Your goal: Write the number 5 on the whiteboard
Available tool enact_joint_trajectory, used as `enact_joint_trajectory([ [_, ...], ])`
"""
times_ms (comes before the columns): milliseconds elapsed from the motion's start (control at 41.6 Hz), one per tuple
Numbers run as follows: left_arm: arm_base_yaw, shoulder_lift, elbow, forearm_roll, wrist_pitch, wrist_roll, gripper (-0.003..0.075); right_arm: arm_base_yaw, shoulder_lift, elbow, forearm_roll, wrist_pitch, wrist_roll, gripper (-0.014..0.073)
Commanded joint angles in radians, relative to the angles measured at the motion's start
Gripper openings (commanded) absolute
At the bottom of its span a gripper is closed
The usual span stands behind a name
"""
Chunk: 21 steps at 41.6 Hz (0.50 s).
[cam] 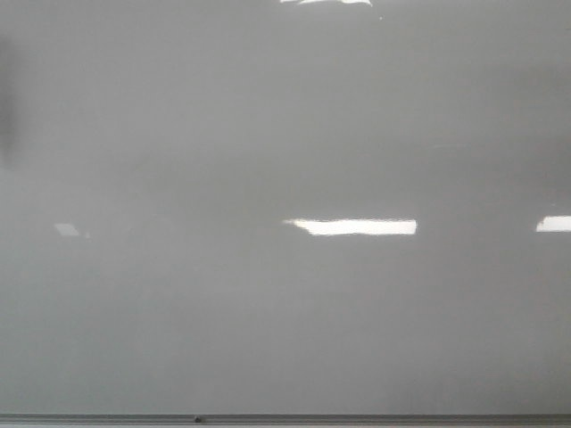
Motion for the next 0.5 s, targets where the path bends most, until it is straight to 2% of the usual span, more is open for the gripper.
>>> enact_joint_trajectory([
  [0,-0.007,0.076,-0.07,-0.013,-0.124,-0.01,0.0564,-0.004,0.009,-0.027,-0.007,-0.077,-0.003,0.0598],
  [288,-0.007,0.266,-0.15,-0.013,-0.186,-0.01,0.0564,-0.004,0.009,-0.027,-0.007,-0.077,-0.003,0.0598],
  [481,-0.007,0.323,-0.152,-0.013,-0.262,-0.01,0.0552,-0.004,0.009,-0.027,-0.007,-0.077,-0.003,0.0598],
])
